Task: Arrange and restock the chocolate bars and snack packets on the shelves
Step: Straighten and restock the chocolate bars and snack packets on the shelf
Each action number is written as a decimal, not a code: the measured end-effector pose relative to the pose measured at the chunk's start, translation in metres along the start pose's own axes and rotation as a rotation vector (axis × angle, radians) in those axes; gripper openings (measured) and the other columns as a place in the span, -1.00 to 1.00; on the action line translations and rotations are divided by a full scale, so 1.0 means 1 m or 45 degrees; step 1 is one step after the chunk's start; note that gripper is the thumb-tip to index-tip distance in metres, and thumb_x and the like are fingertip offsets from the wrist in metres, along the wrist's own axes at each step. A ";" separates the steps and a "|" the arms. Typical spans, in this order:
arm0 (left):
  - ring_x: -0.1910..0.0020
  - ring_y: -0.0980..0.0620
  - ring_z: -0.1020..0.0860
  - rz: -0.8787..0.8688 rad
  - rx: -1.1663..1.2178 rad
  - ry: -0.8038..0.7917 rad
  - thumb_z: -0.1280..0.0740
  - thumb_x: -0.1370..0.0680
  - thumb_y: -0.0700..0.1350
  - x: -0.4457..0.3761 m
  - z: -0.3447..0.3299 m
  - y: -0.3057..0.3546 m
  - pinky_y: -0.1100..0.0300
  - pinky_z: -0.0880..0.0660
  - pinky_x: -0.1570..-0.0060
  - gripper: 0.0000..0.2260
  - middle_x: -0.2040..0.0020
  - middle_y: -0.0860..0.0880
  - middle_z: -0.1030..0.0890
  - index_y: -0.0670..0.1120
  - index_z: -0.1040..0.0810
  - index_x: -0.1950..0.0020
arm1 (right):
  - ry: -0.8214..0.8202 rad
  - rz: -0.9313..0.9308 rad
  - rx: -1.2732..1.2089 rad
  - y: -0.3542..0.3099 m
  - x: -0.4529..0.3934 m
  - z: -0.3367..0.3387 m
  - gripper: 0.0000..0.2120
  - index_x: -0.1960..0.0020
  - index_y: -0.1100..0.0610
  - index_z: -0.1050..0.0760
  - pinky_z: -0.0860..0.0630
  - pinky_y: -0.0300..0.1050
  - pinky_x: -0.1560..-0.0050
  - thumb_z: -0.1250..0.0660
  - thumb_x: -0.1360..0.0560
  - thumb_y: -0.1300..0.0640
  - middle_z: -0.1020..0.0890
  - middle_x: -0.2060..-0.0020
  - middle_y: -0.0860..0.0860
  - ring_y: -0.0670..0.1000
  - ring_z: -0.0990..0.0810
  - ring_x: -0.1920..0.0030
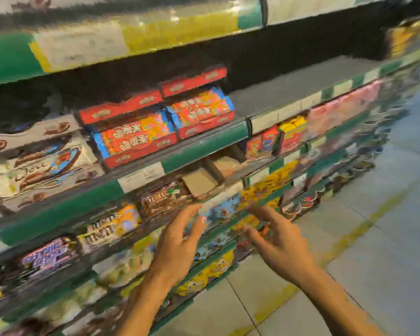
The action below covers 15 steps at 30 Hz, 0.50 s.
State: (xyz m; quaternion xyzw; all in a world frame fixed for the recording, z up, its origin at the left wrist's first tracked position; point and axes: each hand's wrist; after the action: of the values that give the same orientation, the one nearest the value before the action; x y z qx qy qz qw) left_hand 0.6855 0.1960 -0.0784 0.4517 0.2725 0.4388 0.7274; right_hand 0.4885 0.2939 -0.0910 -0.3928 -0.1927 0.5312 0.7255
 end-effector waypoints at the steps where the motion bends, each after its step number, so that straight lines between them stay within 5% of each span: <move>1: -0.24 0.33 -0.44 0.004 0.025 -0.036 -0.18 -0.53 0.23 -0.004 -0.022 0.003 0.26 -0.41 -0.23 -0.67 -0.25 0.32 -0.49 0.25 -0.48 -0.27 | 0.040 -0.065 -0.018 0.021 0.010 0.012 -0.64 -0.22 -0.17 -0.48 -0.46 -0.36 -0.05 -0.31 -0.50 -0.29 -0.56 -0.09 -0.36 -0.25 -0.54 -0.12; 4: -0.17 0.31 -0.49 -0.045 0.068 -0.142 -0.23 -0.56 0.20 -0.017 -0.084 0.019 0.23 -0.43 -0.20 -0.72 -0.17 0.29 -0.54 0.20 -0.51 -0.24 | 0.211 -0.196 -0.014 0.072 0.036 0.051 -0.60 -0.21 -0.14 -0.51 -0.53 -0.19 -0.13 -0.28 -0.48 -0.33 -0.59 -0.06 -0.32 -0.25 -0.56 -0.13; 9: -0.10 0.42 -0.49 -0.136 0.117 -0.396 -0.25 -0.53 0.15 -0.050 -0.176 0.060 0.51 -0.39 0.00 -0.73 -0.10 0.44 -0.53 0.19 -0.51 -0.22 | 0.460 -0.401 -0.022 0.127 0.063 0.115 -0.50 -0.26 -0.12 -0.50 -0.52 -0.09 -0.20 -0.23 -0.46 -0.39 -0.60 -0.13 -0.24 -0.25 -0.54 -0.17; 15: -0.17 0.44 -0.45 -0.252 0.096 -0.665 -0.29 -0.57 0.14 -0.102 -0.268 0.087 0.57 -0.33 -0.04 -0.73 -0.12 0.52 -0.48 0.15 -0.52 -0.25 | 0.669 -0.610 -0.125 0.184 0.063 0.169 -0.54 -0.27 -0.10 -0.51 -0.53 -0.04 -0.23 -0.30 -0.46 -0.31 -0.61 -0.13 -0.21 -0.22 -0.55 -0.20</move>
State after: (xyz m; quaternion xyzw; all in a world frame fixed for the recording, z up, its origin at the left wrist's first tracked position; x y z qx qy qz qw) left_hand 0.3908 0.2356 -0.1192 0.5473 0.1346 0.2239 0.7951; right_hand 0.2795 0.4372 -0.1376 -0.4940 -0.1116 0.2171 0.8345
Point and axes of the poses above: each hand's wrist, its own x-axis away from the middle knuckle, its own z-axis out of the back of the hand, y = z × x
